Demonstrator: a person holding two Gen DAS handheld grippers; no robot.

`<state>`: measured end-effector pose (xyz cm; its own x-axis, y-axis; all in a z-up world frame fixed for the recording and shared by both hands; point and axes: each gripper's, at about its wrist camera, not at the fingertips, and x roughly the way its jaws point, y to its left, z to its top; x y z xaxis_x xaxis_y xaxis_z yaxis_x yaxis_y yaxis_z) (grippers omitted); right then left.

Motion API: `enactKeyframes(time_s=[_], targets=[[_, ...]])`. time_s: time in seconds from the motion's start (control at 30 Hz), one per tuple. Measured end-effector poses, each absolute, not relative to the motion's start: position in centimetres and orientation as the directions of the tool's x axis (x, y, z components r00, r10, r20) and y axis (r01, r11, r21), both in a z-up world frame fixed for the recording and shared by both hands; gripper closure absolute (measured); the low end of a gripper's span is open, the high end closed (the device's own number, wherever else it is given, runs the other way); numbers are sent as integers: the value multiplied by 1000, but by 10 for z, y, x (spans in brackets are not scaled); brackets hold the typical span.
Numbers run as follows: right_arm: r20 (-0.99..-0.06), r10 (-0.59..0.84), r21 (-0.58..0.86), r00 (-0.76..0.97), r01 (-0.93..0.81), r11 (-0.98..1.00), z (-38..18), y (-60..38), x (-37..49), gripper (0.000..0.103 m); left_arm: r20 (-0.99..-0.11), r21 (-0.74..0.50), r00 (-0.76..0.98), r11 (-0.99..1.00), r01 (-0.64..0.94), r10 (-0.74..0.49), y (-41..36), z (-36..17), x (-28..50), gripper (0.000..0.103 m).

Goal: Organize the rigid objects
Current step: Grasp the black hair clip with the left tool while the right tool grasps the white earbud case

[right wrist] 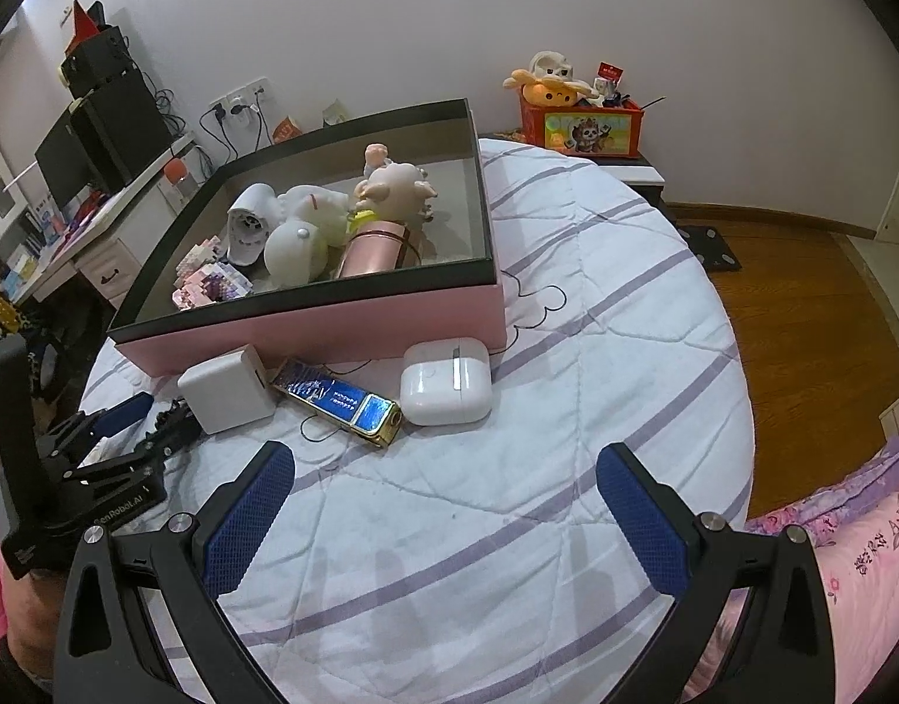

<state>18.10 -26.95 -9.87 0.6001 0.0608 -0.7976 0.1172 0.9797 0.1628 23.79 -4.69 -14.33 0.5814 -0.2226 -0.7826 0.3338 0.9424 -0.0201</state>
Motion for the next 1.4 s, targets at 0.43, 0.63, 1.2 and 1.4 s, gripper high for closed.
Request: enactKeyframes(time_s=[0.43, 0.63, 1.2, 1.4], targets=[[-802, 53, 161, 594, 129, 978, -102, -273, 185, 0, -776, -22, 578, 927, 374, -252, -44, -141, 237, 58], [-805, 51, 159, 591, 133, 978, -103, -274, 186, 0, -778, -53, 562, 921, 387, -281, -48, -142, 244, 62], [-824, 13, 111, 567, 138, 984, -117, -275, 215, 24, -756, -123, 577, 933, 338, -309, -35, -140, 213, 84], [-832, 12, 98, 555, 126, 987, -127, -271, 231, 26, -759, -122, 578, 938, 326, -299, -34, -140, 212, 84]])
